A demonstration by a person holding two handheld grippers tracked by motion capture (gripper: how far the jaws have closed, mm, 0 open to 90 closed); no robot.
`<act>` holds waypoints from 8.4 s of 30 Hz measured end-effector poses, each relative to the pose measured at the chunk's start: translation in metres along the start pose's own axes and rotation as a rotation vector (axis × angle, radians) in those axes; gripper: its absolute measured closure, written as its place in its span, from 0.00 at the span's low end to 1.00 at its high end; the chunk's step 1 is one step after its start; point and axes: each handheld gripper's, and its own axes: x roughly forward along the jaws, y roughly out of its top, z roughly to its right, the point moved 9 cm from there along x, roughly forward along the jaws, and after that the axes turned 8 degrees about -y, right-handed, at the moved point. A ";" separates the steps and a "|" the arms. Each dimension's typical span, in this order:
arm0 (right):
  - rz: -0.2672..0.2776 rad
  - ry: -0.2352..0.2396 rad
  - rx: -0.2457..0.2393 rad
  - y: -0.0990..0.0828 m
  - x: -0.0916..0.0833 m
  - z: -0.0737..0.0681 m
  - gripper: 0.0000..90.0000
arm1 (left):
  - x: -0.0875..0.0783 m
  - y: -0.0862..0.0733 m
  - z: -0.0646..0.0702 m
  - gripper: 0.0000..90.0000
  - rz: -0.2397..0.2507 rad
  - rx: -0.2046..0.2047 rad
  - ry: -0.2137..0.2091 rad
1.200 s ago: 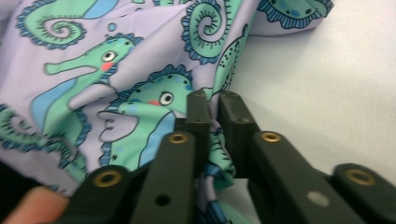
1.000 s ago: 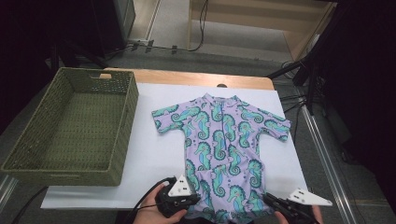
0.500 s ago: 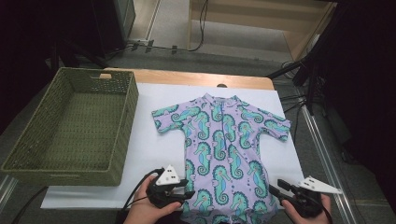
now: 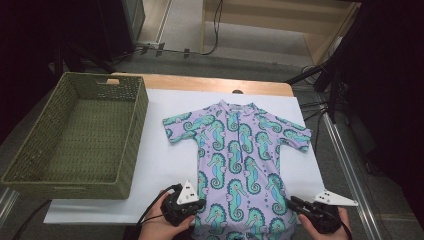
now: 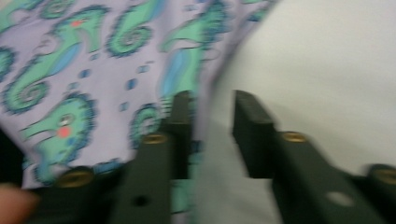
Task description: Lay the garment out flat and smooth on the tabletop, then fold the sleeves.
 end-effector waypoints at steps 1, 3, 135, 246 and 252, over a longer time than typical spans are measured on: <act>-0.002 -0.003 0.029 0.001 0.001 0.007 0.62 | -0.001 0.000 -0.002 0.99 0.004 -0.002 -0.002; 0.031 0.014 0.072 0.008 0.003 0.016 0.58 | -0.002 0.003 -0.005 0.81 0.047 -0.019 0.003; 0.407 -0.079 0.014 0.050 0.013 0.065 0.00 | -0.029 0.087 -0.229 0.06 0.237 -0.346 0.323; 0.399 -0.089 0.015 0.050 0.016 0.064 0.00 | 0.022 0.178 -0.190 0.96 0.294 -0.230 0.341; 0.403 -0.085 0.021 0.050 0.015 0.065 0.00 | 0.037 0.184 -0.186 0.96 0.277 -0.222 0.326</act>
